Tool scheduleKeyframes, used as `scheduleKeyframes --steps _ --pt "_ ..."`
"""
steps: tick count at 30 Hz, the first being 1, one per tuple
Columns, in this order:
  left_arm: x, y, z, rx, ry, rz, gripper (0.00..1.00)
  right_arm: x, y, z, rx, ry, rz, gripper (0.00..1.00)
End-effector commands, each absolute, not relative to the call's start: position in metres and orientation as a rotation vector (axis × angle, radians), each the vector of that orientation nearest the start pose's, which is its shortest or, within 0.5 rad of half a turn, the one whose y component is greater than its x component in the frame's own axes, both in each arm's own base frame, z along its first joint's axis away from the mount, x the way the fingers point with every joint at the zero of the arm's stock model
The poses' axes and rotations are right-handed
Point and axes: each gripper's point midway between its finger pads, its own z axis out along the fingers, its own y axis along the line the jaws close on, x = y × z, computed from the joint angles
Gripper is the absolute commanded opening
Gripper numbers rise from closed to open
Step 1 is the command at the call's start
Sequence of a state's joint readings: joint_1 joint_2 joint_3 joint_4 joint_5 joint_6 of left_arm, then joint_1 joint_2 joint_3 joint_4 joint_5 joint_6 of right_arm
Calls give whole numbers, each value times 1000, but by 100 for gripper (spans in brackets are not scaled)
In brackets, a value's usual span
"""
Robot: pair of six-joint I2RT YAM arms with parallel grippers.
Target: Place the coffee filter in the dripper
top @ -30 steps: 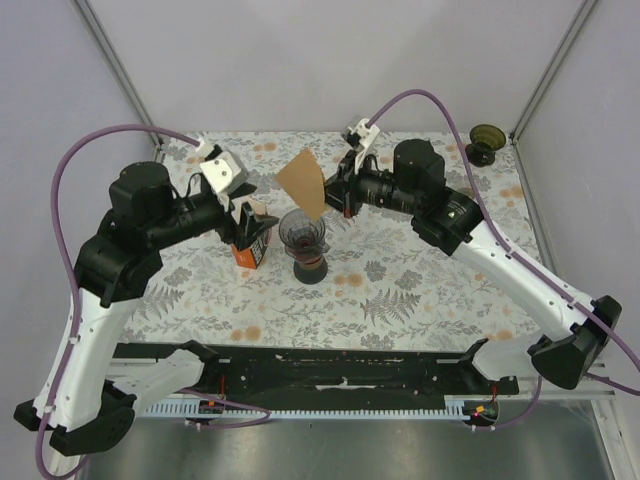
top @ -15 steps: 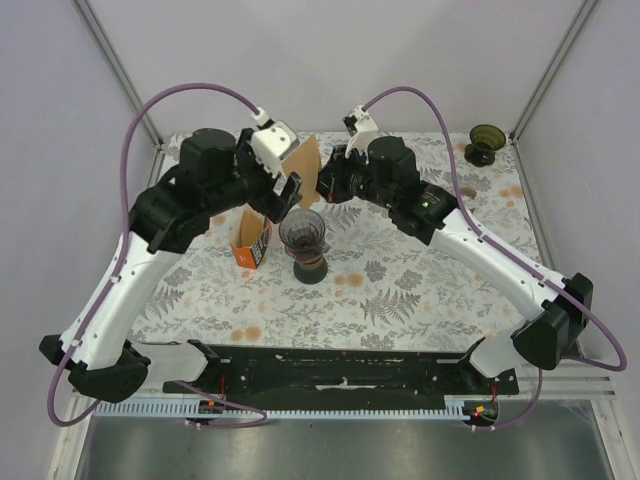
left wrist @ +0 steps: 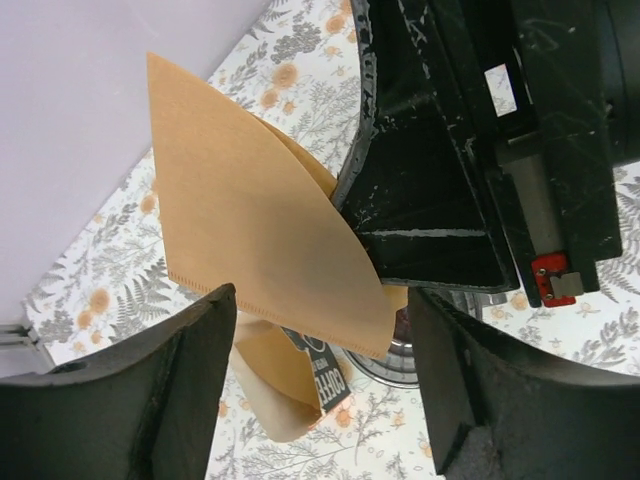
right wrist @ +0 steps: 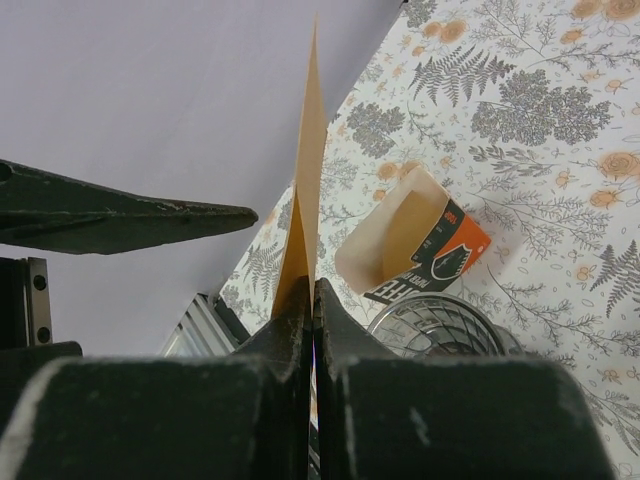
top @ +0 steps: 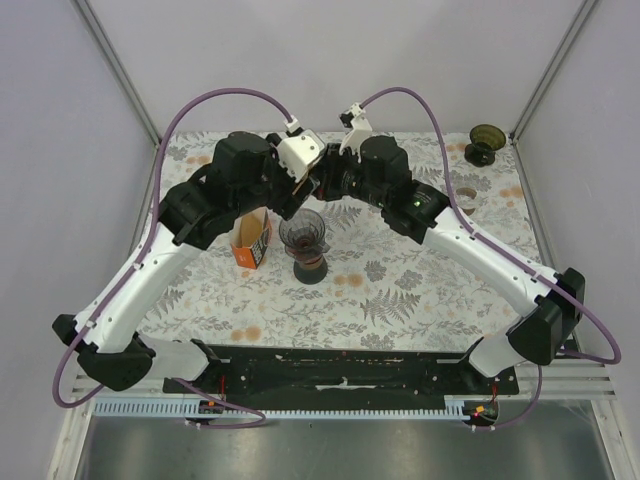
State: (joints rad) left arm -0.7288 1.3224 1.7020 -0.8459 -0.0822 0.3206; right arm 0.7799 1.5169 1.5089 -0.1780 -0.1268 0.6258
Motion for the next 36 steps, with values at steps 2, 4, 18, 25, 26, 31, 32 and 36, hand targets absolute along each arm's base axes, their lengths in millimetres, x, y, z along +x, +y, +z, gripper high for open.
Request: scheduleKeyframes --steps 2,4,18,25,26,31,32,36 --pt "312 -219 395 918 1698 -64 68 305 380 392 -252 1793 1194 0" --pt "316 -216 393 912 1704 -29 66 303 379 392 -255 1789 1201 0" --pt "333 -196 408 798 1686 112 60 305 372 385 -234 1791 1158 0" --pt "344 -198 425 744 1637 134 66 305 375 379 -243 1808 1159 0" --pt "345 -199 426 736 1636 128 66 306 375 378 -244 1809 1155 0" --pt "347 -206 416 738 1675 59 67 306 371 380 -247 1800 1138 0" --pt "348 -206 410 746 1690 63 66 306 371 380 -246 1799 1132 0" --pt "352 -195 394 729 1749 80 50 306 362 381 -241 1787 1088 0"
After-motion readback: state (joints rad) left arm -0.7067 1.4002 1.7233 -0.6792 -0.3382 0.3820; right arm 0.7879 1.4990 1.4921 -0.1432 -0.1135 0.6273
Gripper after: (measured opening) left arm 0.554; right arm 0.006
